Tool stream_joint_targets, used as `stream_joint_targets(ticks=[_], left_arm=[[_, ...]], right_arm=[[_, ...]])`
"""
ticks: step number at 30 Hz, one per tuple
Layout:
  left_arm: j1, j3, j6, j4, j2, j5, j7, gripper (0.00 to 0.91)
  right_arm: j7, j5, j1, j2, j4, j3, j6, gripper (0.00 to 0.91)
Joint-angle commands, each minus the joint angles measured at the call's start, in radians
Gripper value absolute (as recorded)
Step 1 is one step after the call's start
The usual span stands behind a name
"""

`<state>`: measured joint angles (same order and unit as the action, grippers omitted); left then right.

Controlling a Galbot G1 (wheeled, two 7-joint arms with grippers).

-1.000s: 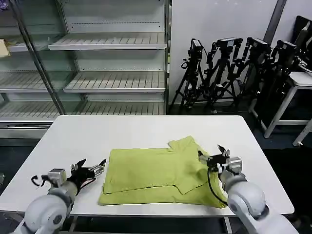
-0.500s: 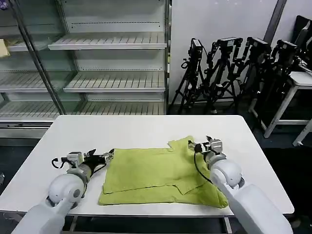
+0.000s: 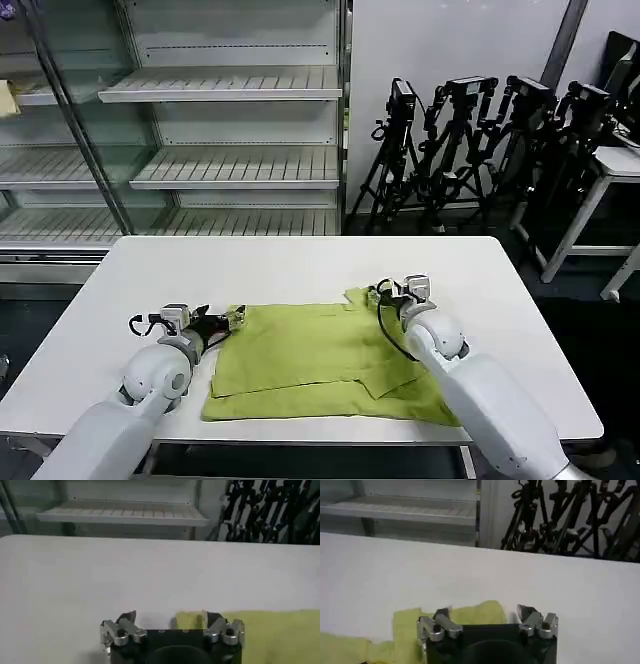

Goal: Fold and organize the clothes.

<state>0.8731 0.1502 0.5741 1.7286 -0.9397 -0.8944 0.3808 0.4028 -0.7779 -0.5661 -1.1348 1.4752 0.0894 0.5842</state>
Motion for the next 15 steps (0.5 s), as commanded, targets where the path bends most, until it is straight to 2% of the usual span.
stream_joint_targets(ticks=[1,3,15], left_arm=[[-0.02,-0.026,0.002,-0.032,-0.003,0.002,-0.003,0.071],[-0.016,-0.025,0.002,-0.032,-0.002,0.004,-0.006,0.04],[0.027,-0.016,0.0,-0.006,-0.007,-0.006,-0.025,0.03]], right_arm=[[0.002,-0.029,0.036,-0.023,-0.053,0.02,-0.001,0.101],[0.001,-0.034,0.035,-0.023,-0.054,0.021,-0.001,0.0],[0.003,-0.038,0.015,-0.019,-0.045,0.015,-0.002,0.0]])
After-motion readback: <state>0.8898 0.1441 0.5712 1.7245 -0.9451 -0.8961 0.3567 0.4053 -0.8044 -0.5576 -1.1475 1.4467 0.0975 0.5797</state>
